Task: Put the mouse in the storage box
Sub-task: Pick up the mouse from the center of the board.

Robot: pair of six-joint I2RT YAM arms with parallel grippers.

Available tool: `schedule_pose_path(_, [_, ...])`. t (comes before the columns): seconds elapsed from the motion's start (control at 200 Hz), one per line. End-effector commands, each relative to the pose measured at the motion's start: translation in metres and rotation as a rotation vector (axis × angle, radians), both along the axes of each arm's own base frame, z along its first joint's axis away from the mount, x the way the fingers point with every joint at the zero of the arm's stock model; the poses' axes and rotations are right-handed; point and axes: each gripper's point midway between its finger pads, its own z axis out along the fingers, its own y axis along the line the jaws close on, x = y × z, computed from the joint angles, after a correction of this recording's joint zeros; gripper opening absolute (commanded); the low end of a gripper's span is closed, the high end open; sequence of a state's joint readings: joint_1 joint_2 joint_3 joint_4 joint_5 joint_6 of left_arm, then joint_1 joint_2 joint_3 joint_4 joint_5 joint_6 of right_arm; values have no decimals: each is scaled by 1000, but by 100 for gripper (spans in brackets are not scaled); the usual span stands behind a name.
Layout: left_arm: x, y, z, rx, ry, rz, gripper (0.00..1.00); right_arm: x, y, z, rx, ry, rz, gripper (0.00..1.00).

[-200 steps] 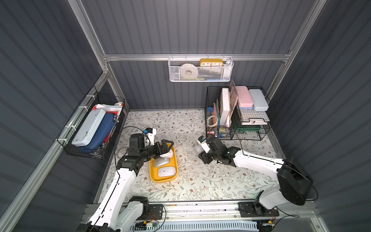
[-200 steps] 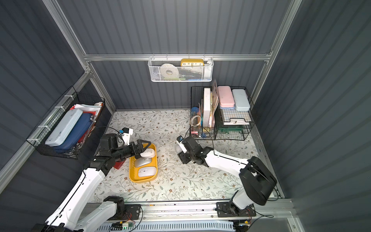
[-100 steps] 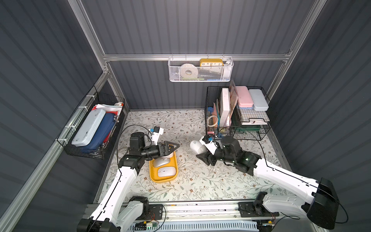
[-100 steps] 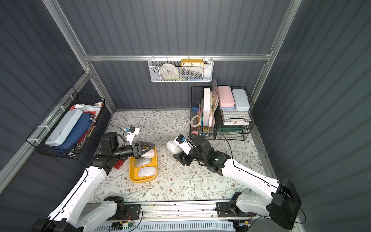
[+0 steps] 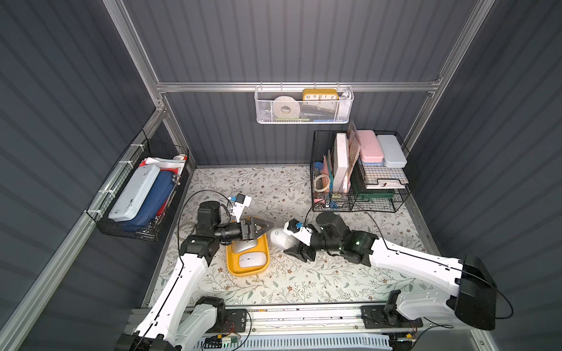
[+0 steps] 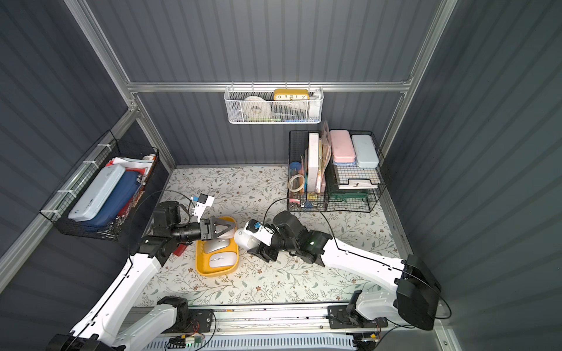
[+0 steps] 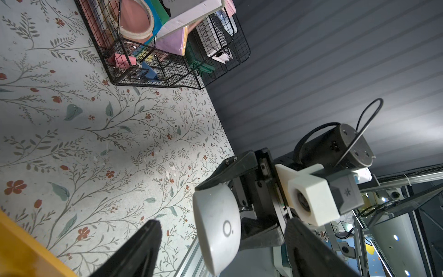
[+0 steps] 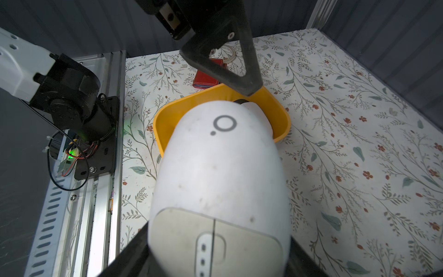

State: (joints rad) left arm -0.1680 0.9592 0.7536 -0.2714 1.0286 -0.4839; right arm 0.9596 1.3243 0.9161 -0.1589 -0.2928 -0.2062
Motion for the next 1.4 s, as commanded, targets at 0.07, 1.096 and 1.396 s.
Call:
schedule_pose_path(0.07, [-11,-4,-6,11,7,-43,84,-1,21,24,33,-75,51,40])
schedule_pose_path(1.096, [-11,-16,-29,92,66,-25,6,23,35,30,-18,-187,-13,61])
schedule_pose_path(1.396, [12,5,-40,209,86,195,0,47,7,29,14,-235,-242,99])
